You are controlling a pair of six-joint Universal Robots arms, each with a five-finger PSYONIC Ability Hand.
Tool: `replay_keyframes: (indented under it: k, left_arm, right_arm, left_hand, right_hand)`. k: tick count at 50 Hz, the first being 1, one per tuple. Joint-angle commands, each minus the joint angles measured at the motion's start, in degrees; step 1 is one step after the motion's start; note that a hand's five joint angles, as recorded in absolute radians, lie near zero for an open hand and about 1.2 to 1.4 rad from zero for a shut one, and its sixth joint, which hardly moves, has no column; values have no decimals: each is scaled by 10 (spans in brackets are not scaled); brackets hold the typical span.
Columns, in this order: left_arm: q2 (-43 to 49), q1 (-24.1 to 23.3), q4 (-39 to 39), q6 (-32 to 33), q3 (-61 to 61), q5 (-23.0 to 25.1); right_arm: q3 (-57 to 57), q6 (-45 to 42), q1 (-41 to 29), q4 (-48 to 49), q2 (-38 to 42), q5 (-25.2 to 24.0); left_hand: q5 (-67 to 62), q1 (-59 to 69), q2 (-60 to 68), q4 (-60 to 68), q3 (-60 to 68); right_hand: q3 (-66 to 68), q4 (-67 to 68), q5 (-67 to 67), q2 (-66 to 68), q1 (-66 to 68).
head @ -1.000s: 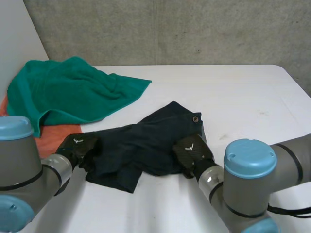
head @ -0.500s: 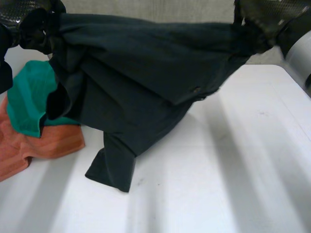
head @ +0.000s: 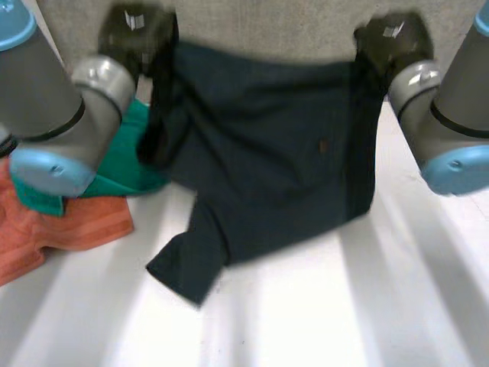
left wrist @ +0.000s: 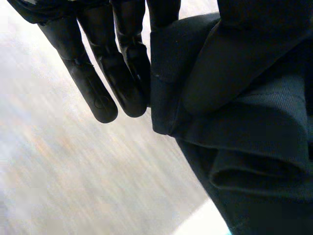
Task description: Fold the laundry.
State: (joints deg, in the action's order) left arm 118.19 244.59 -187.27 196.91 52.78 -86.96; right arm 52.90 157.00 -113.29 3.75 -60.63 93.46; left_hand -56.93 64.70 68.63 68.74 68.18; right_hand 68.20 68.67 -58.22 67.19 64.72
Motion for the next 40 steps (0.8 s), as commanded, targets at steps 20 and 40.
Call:
replay_keyframes:
  k: [20, 40]
  left_arm:
    - [-15, 5, -177, -154, 137, 109]
    - [-57, -6, -49, 43, 468, 104]
  right_arm:
    - [195, 52, 29, 245, -73, -17]
    - [458, -49, 46, 90, -75, -132]
  left_hand:
    - [-131, 153, 114, 113, 118]
    - [211, -189, -228, -229, -224]
  right_hand:
    - [118, 113, -118, 128, 153]
    - [118, 113, -118, 128, 153]
